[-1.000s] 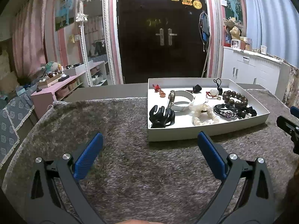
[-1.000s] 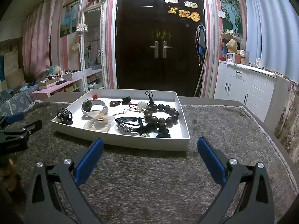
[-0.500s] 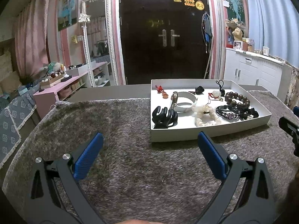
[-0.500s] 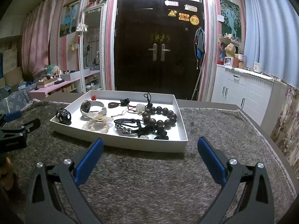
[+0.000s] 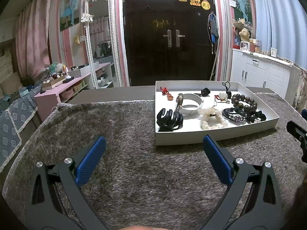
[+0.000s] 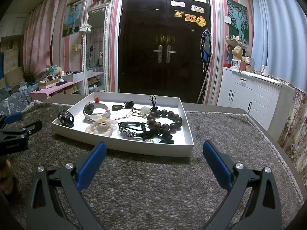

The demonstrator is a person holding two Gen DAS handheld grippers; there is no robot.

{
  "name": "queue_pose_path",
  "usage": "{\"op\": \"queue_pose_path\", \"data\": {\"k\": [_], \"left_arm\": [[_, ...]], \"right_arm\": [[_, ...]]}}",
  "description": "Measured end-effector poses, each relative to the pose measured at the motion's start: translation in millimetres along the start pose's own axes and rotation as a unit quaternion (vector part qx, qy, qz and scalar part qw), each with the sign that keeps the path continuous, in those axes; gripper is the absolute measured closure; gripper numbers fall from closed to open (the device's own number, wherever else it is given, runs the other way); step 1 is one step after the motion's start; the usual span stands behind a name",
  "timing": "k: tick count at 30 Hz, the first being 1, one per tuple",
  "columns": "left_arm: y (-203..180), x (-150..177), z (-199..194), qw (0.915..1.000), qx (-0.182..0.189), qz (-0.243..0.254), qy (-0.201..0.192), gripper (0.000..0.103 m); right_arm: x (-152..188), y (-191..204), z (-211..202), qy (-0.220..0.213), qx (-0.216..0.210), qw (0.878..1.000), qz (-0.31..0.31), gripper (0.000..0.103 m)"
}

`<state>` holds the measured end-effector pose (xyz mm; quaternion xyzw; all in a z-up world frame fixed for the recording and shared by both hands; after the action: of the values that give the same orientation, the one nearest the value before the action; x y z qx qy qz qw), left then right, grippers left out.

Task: Organize jewelry

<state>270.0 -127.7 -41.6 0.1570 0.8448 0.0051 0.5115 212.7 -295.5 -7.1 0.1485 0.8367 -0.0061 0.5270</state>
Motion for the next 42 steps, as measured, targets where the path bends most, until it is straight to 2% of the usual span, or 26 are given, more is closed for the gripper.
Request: {"op": "queue_pose_path", "data": {"k": [42], "left_arm": [[-2.8,-0.1,2.0,1.0000,-0.003,0.009,-0.001,0.003]], "right_arm": [[-0.7,0.0,-0.8,0.001,0.000,1.000,-0.001,0.003]]}}
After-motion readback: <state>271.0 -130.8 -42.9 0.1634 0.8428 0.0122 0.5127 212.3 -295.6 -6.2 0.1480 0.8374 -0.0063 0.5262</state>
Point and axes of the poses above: each gripper's, at about its wrist camera, not at the fingertips, and z roughly the way its jaws point, y to its left, x to its underside, the point moved 10 cm from there along z, roughly the way its jaws point, and after that the axes turned 9 degrees about z, right-handed, at the moved point
